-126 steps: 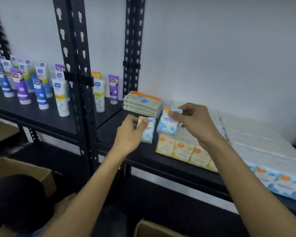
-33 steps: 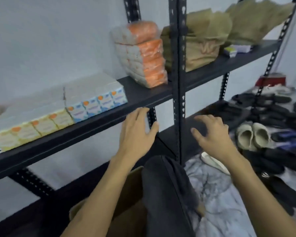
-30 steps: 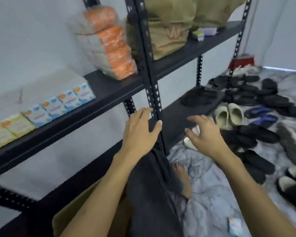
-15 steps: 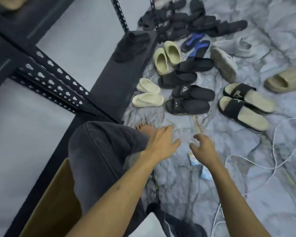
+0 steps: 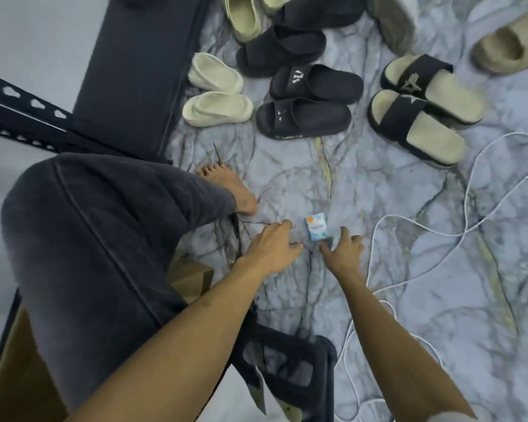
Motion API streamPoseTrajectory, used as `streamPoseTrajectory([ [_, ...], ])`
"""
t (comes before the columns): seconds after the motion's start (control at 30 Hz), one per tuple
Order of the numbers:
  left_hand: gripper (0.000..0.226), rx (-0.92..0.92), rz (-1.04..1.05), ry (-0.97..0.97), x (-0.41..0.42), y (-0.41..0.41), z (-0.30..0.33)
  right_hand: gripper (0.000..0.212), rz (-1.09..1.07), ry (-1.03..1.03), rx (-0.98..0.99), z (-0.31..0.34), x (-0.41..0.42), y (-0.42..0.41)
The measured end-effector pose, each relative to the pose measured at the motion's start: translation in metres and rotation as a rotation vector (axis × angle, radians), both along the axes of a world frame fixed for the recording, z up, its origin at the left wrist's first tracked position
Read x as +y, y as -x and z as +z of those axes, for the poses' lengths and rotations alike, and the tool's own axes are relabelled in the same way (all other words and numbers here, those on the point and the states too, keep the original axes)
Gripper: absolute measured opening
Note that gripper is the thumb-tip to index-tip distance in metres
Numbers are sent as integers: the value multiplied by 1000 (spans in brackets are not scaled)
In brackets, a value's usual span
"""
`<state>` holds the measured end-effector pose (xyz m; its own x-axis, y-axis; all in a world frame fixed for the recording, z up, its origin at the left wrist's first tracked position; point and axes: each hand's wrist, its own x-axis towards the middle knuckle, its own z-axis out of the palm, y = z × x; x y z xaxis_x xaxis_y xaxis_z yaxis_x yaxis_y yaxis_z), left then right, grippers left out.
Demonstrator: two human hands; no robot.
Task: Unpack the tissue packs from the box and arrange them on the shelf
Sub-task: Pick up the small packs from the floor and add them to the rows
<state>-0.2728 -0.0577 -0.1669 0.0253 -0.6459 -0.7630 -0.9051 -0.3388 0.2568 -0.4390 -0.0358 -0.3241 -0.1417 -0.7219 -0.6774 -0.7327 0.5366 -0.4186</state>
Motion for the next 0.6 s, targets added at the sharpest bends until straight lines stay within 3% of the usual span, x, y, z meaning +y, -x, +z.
streamPoseTrajectory([
  [0.37, 45, 43, 153, -98, -2, -9, -46, 59, 69, -22, 152, -37, -16, -45],
  [0.6, 42, 74, 292, -146, -6, -19, -63, 41, -69, 50, 99, -49, -23, -45],
])
